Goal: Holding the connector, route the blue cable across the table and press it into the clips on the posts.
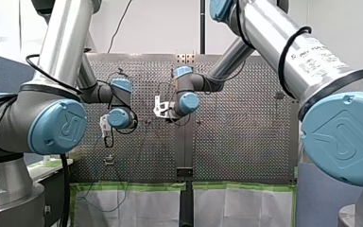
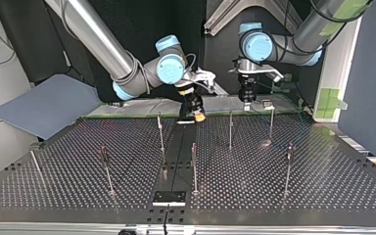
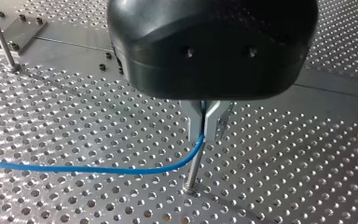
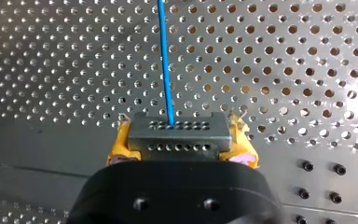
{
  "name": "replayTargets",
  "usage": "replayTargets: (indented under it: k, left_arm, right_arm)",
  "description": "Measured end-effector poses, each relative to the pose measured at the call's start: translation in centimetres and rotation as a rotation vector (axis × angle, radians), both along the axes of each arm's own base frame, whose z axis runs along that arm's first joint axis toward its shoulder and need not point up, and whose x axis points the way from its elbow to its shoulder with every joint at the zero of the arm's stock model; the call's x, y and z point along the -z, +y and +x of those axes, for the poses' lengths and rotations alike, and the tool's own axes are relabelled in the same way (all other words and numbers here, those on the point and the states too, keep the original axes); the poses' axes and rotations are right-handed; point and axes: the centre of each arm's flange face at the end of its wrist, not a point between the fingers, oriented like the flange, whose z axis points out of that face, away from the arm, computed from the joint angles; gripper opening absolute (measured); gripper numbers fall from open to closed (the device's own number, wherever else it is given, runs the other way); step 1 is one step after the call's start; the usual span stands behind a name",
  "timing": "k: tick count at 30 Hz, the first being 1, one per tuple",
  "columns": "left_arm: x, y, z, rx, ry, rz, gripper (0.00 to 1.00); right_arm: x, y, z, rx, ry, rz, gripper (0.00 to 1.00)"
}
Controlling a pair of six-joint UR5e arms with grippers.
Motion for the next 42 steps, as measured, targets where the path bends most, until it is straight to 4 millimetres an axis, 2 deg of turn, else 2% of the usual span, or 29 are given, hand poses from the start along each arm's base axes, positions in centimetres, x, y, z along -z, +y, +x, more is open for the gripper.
replayTargets:
  k: [9, 19, 32, 35, 42]
  left_arm:
    - [0.2, 0.0, 0.2, 0.019, 0.009, -0.012, 0.0]
    - [2.5, -0.2, 0.8, 0.04, 0.037, -0.024, 0.0]
    - [1.2, -0.2, 2.9, 0.053, -0.004, -0.036, 0.0]
    - [1.4, -0.7, 2.0, 0.048, 0.003, -0.023, 0.0]
    - [1.4, -0.7, 2.0, 0.048, 0.004, -0.023, 0.0]
  right_arm:
    - [0.1, -0.6, -0.3, -0.018, -0.013, 0.009, 0.0]
    - [0.1, -0.9, -0.1, -0.032, -0.033, 0.009, 0.0]
    - [0.3, -2.4, -0.6, -0.028, -0.067, 0.009, 0.0]
    - [0.4, -2.7, -0.8, -0.025, -0.068, 0.011, 0.0]
    - [0.5, -2.7, -0.9, -0.028, -0.068, 0.012, 0.0]
